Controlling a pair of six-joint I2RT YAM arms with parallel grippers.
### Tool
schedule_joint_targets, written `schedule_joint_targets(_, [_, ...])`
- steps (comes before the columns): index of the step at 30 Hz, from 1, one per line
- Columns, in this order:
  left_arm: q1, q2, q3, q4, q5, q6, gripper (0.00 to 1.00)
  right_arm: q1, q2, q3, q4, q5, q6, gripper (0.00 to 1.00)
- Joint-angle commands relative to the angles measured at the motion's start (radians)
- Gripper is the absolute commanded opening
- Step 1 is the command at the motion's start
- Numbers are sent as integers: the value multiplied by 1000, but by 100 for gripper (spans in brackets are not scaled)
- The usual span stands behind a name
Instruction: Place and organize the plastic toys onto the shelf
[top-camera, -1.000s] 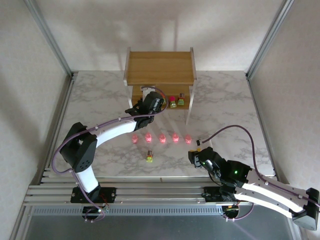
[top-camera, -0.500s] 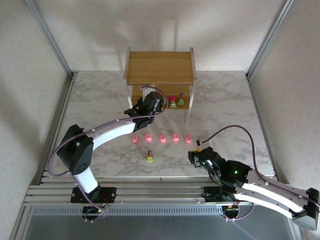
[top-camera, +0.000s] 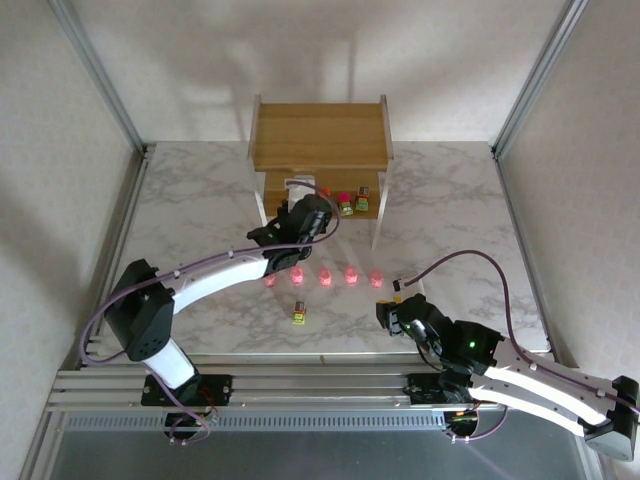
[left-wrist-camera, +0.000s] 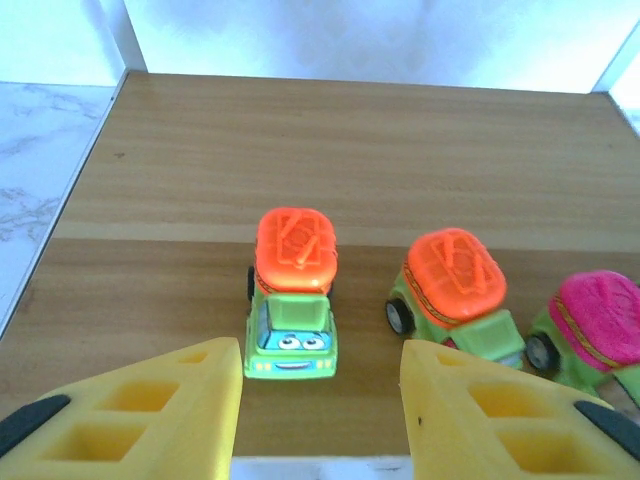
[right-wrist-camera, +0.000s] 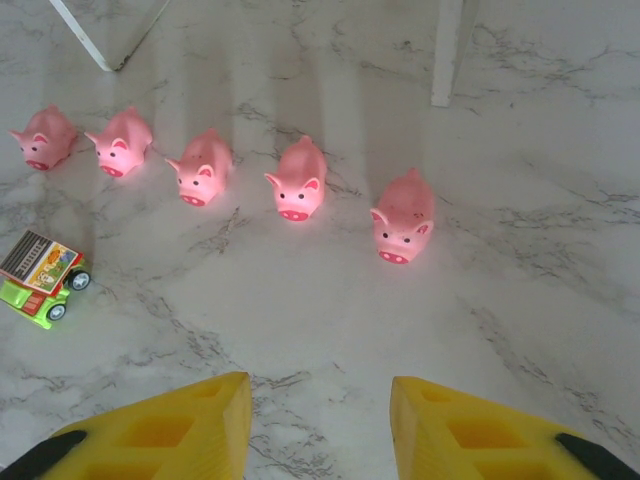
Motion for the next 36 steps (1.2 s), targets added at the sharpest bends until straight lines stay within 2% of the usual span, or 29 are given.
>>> schedule_joint_targets(1, [-19,-60,-31,0,-52,-10,45,6,-14,-14,8,6,-6,42])
schedule_joint_targets(13, [-52,-128,-101,-30,-61,-37,46,5,-23,-16,5,4,-7,42])
schedule_joint_targets(24, [-160,-250,-255,-93,-103,-164,46,6,-20,-15,6,3,-6,41])
schedule_joint_targets(25, [-175,-259,-269,-108,-108,-189,48,6,-20,-15,6,3,-6,42])
schedule_joint_targets(27, [-207,-269,-298,-126,-115,-231,57,6,-20,-16,6,3,-5,42])
schedule_joint_targets(36, [-322,-243,-417,-195,-106,-460,64,6,-21,-15,6,1,-5,42])
